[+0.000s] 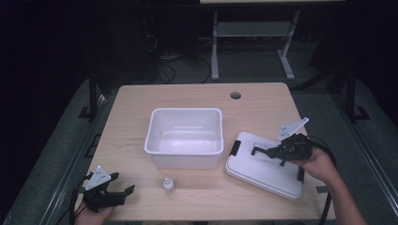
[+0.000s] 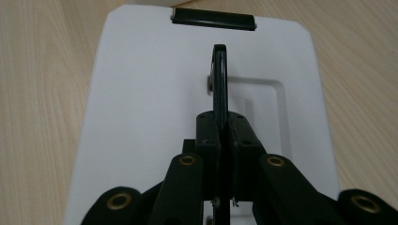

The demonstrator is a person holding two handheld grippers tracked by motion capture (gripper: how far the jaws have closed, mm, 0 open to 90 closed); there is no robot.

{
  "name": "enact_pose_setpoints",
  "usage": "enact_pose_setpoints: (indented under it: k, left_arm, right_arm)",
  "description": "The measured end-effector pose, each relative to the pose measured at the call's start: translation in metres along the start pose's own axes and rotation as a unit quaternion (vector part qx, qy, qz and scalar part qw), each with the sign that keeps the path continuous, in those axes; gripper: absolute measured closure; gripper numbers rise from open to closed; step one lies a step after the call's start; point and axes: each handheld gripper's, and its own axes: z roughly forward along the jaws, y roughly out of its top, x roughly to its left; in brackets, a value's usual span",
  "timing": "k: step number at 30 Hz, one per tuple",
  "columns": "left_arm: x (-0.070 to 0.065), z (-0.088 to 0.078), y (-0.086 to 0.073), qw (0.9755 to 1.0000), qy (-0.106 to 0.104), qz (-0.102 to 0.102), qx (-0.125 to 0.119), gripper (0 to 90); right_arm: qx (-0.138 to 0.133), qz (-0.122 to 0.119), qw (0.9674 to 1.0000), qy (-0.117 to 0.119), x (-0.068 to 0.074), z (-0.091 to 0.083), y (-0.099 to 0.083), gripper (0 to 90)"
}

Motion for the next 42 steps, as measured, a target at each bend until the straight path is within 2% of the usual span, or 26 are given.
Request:
enact_pose_setpoints:
  k: [12, 23, 28, 42]
  left_arm:
    - [0.000, 0.000, 0.000, 1.0000, -0.001, 0.000, 0.000, 18.2]
    - [-0.001, 0.000, 0.000, 1.0000, -0.002, 0.001, -0.003, 18.2]
    - [-0.001, 0.000, 0.000, 1.0000, -0.003, 0.002, 0.000, 18.1]
    - [-0.002, 0.001, 0.000, 1.0000, -0.004, 0.003, -0.001, 18.2]
  right_arm:
    - [0.000, 0.006, 0.9999, 0.009, 0.002, 0.010, -0.004, 83.9]
    - [-0.001, 0.008, 0.9999, 0.010, 0.006, 0.010, -0.005, 82.5]
    - [-0.010, 0.010, 0.9998, 0.014, 0.011, 0.009, -0.006, 80.7]
    - [-0.033, 0.008, 0.9994, 0.008, 0.026, -0.002, -0.004, 65.0]
